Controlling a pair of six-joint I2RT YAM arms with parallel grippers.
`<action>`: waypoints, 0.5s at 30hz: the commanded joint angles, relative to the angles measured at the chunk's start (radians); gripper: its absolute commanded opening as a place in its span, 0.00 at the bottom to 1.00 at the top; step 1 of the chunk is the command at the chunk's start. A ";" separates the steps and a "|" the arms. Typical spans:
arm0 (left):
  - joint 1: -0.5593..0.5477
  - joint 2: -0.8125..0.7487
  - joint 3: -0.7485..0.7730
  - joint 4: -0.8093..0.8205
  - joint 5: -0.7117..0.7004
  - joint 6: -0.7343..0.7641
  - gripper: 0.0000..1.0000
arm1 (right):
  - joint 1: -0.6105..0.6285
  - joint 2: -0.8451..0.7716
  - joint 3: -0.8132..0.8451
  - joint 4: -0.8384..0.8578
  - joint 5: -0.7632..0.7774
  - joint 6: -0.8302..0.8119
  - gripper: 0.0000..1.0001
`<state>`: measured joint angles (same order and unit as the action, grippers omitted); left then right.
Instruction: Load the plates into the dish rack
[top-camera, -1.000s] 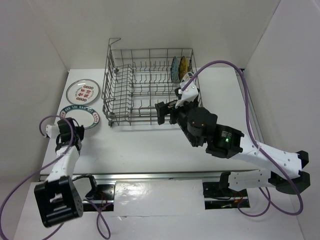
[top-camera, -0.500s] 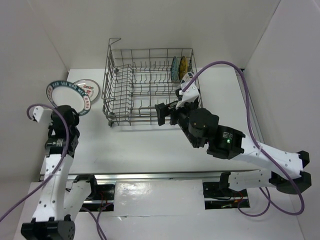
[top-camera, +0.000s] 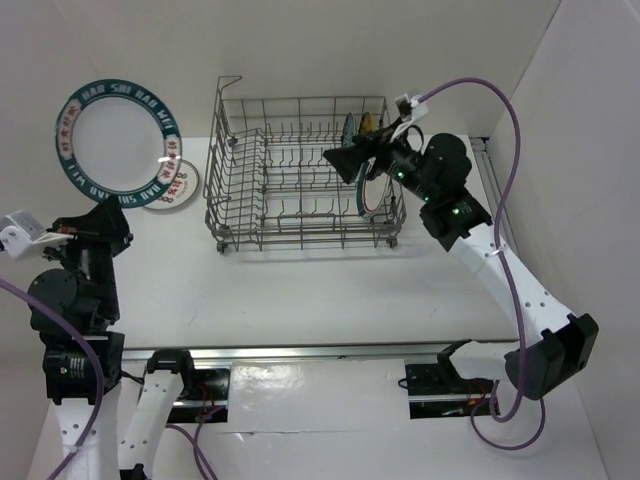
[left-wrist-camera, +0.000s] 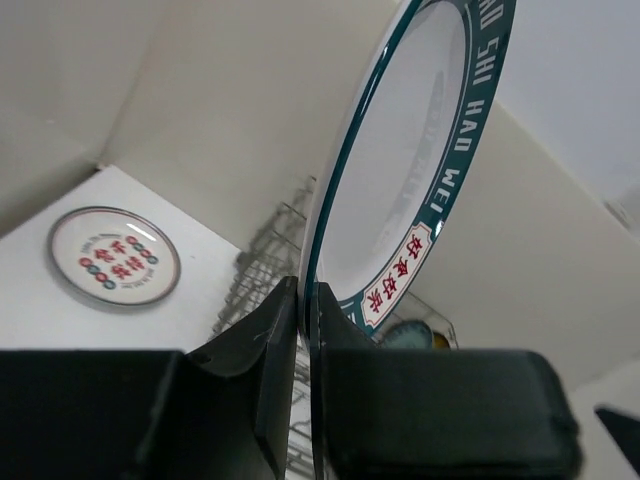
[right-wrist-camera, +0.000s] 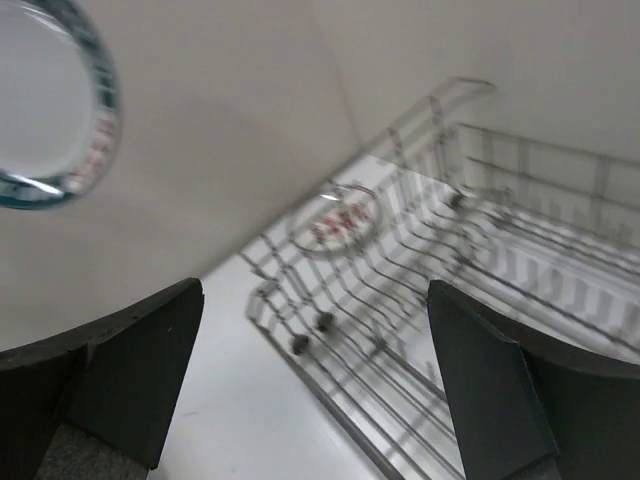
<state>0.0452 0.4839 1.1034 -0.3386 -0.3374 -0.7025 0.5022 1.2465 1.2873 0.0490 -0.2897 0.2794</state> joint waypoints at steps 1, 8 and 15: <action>-0.019 -0.021 -0.025 0.105 0.205 0.040 0.00 | -0.048 0.057 0.027 0.381 -0.514 0.224 1.00; -0.038 -0.025 -0.057 0.148 0.415 -0.044 0.00 | -0.011 0.169 0.117 0.444 -0.563 0.250 1.00; -0.038 -0.015 -0.106 0.176 0.552 -0.086 0.00 | 0.041 0.281 0.294 0.273 -0.552 0.127 1.00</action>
<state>0.0101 0.4767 0.9997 -0.3000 0.1158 -0.7429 0.5186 1.5146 1.4906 0.3557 -0.8101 0.4606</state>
